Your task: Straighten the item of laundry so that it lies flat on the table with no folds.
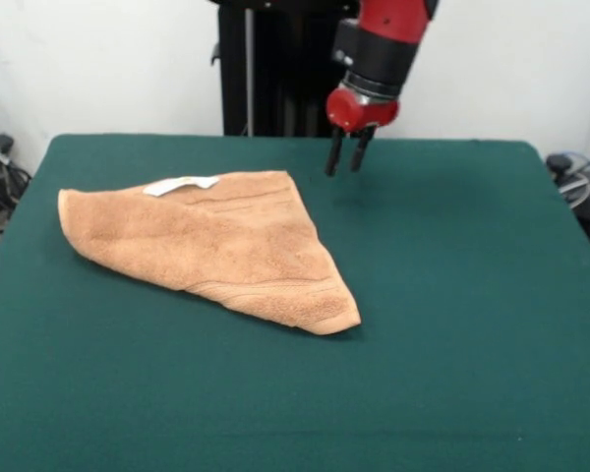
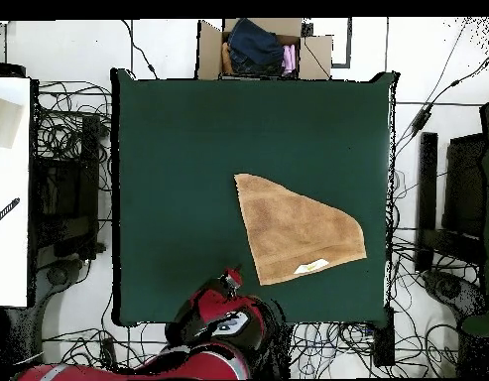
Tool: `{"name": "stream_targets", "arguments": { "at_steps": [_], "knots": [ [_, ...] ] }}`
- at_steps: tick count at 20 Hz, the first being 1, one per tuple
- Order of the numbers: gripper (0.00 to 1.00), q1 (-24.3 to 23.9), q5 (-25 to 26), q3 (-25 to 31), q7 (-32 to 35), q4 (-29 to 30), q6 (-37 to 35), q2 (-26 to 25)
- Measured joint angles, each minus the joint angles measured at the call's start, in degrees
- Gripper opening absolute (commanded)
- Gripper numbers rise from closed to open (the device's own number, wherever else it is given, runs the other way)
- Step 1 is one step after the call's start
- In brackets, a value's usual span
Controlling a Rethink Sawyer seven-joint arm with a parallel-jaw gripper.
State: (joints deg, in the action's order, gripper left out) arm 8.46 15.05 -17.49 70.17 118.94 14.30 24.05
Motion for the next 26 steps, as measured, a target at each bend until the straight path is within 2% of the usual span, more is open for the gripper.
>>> {"name": "stream_targets", "arguments": {
  "at_steps": [3, 5, 9, 12, 26],
  "knots": [
    [1.0, -5.1, -1.1, 2.5, 1.1, 2.3, 0.0, 1.4],
    [1.0, -10.3, -2.0, 4.2, 2.4, 4.6, 0.0, 2.6],
    [1.0, -14.8, -3.2, 5.1, 4.4, 6.8, 0.0, 3.4],
    [1.0, -16.3, -3.7, 5.3, 5.7, 8.4, 0.0, 3.8],
    [1.0, -16.3, -3.8, 6.5, 6.6, 10.0, 0.0, 4.6]
  ]
}}
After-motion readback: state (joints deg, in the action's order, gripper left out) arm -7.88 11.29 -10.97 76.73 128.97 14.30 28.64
